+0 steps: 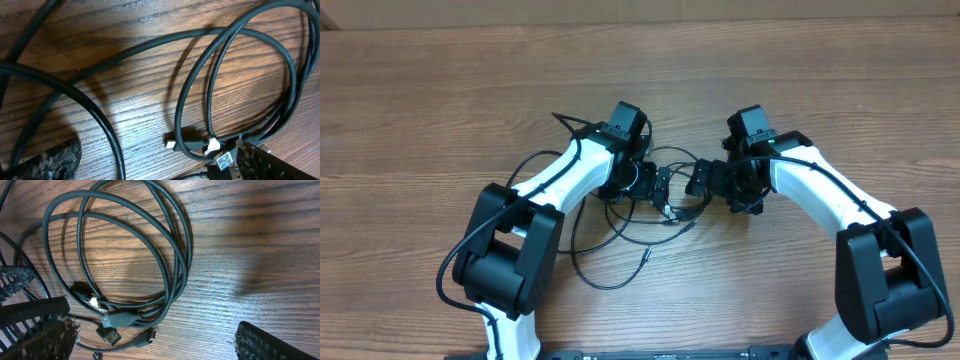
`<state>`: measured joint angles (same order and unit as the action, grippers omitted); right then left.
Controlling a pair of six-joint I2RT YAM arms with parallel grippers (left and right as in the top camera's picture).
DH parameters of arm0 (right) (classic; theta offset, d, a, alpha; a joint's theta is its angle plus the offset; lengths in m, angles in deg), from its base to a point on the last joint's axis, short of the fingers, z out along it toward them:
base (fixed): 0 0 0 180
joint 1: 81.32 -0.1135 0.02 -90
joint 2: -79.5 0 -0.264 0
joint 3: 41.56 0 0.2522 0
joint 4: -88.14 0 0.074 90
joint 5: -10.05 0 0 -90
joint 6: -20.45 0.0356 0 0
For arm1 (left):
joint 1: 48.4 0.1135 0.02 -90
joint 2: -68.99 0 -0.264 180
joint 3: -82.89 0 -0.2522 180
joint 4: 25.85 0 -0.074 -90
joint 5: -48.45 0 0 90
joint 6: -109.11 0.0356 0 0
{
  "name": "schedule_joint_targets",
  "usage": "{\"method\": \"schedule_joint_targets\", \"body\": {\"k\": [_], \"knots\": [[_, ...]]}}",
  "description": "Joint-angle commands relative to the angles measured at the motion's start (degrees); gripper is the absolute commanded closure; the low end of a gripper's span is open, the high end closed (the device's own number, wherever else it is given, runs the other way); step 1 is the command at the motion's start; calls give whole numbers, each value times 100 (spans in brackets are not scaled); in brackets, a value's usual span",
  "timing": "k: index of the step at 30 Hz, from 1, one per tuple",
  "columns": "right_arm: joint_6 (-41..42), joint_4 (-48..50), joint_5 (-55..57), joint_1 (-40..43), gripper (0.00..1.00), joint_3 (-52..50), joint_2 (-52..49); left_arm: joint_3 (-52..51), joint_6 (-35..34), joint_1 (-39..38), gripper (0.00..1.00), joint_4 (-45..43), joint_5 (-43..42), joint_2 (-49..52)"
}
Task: Untangle cables
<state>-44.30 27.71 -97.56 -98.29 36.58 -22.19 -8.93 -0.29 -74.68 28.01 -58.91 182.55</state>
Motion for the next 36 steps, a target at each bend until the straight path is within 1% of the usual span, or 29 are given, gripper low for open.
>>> {"method": "schedule_joint_targets", "body": {"k": [1,10,11,12,13,14,15,21,27,29,30,32,34,35,36], "knots": [[20,13,-7,-22,0,-31,-24,-127,-37,-42,1,-31,245,400],[20,13,-7,-22,0,-31,-24,-127,-35,-42,0,-101,254,400],[20,13,-7,-22,0,-31,-24,-127,-35,-42,17,-101,251,400],[20,13,-7,-22,0,-31,-24,-127,-35,-42,44,-103,254,400],[20,13,-7,-22,0,-31,-24,-127,-35,-42,60,-109,251,402],[20,13,-7,-22,0,-31,-24,-127,-35,-42,82,-116,254,402],[17,13,-7,-22,0,-31,-24,-127,-35,-42,96,-116,251,402],[22,17,-9,-22,0,-31,-24,-133,-28,-44,96,-94,254,409],[22,658,-37,-22,0,-31,-24,-162,-31,-44,96,-140,251,409],[22,654,-57,-22,0,-31,-24,-162,-11,-44,96,-129,197,407],[20,634,-57,-22,0,-31,-24,-162,70,-42,96,-125,118,407],[22,605,-114,-22,0,-31,-24,-155,452,-35,96,-111,-120,350],[20,614,-398,-22,0,-31,-24,-153,463,15,96,-103,-131,166],[15,610,-525,-35,1,-31,-24,-153,461,52,96,-105,-136,42],[-2,590,-579,-59,8,-33,-24,-155,459,105,96,-107,-157,-153]]}}
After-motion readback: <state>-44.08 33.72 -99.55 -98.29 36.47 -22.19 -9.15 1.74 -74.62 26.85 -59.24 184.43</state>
